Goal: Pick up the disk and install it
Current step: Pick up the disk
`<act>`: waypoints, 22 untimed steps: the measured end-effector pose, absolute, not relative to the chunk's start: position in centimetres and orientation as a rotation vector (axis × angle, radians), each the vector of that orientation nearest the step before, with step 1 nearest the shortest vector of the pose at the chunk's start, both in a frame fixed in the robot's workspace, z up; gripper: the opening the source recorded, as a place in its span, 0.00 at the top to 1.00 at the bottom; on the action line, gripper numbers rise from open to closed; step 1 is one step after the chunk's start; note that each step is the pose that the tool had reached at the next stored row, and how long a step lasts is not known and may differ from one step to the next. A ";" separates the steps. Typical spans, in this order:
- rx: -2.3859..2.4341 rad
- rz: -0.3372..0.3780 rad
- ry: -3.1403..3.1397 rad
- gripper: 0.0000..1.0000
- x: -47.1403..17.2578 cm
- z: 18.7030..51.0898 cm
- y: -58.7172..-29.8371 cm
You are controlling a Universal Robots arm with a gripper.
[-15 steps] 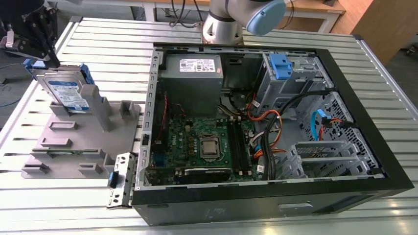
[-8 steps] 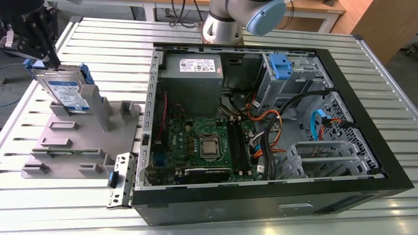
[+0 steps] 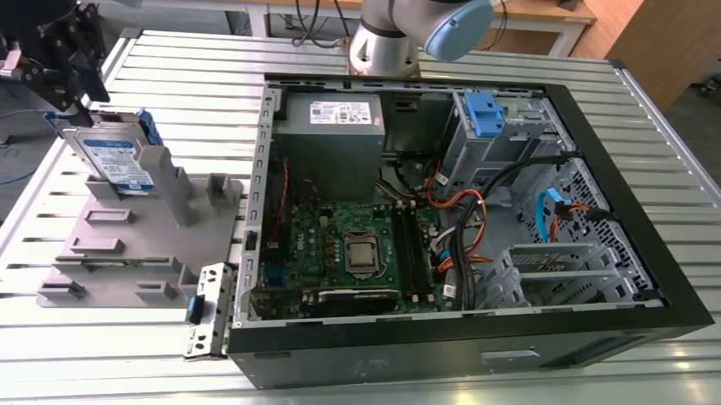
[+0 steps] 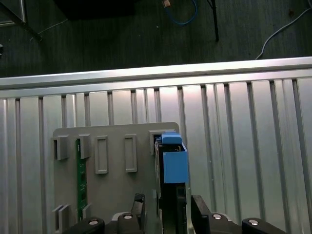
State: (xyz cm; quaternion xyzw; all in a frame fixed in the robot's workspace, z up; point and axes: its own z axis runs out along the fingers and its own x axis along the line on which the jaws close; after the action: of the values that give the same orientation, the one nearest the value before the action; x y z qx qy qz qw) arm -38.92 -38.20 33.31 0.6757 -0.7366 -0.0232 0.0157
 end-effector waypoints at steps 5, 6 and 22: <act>2.102 -0.072 -2.292 0.41 -38.9 33.2 -38.2; 2.103 -0.071 -2.292 0.41 -38.9 33.1 -38.2; 2.126 -0.062 -2.278 0.41 -39.3 30.4 -38.2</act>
State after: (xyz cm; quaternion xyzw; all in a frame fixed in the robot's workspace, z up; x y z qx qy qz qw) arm -39.31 -38.21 30.44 0.6821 -0.7309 -0.0200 0.0125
